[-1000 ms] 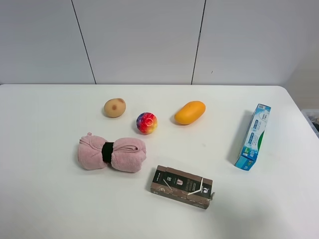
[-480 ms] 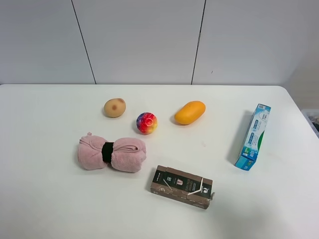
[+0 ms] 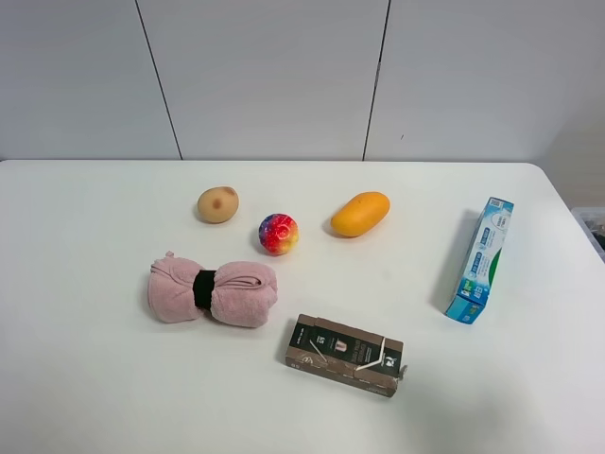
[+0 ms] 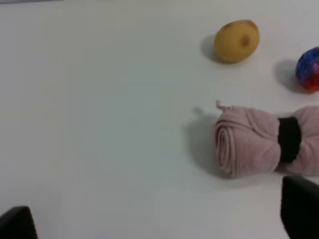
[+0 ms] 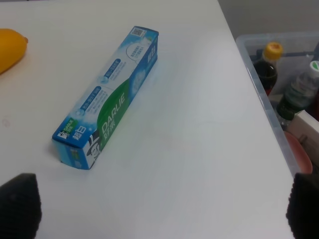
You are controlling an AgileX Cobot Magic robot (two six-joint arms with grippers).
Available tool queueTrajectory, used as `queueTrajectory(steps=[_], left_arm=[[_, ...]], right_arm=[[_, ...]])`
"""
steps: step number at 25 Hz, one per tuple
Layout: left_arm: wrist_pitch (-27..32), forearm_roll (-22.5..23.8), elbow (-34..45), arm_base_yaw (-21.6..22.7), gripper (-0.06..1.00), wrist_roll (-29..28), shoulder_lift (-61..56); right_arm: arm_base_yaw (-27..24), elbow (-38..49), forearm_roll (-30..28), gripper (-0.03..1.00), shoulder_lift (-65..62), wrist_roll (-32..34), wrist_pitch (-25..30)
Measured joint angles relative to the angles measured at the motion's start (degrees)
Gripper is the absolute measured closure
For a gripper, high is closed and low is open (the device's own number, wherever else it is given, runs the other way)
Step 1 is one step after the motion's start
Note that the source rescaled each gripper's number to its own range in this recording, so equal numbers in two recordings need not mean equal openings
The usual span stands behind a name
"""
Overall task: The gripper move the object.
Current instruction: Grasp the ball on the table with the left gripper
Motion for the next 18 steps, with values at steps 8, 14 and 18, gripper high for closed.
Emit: queueTrajectory(steps=[8, 14, 18], left_arm=[[-3.1, -2.1, -11.1, -1.9, -0.03, 6.4, 23.1], [-8.5, -2.0, -18.6, -13.7, -0.03, 7.1, 37.6], [-11.8, -2.1, -23.5, -21.8, -0.03, 6.9, 46.6]], right_arm=[[0.0, 0.0, 0.0, -0.03, 0.0, 0.0, 0.0], [0.0, 0.0, 0.0, -0.03, 0.0, 0.0, 0.0], [0.0, 0.0, 0.0, -0.03, 0.0, 0.0, 0.0]])
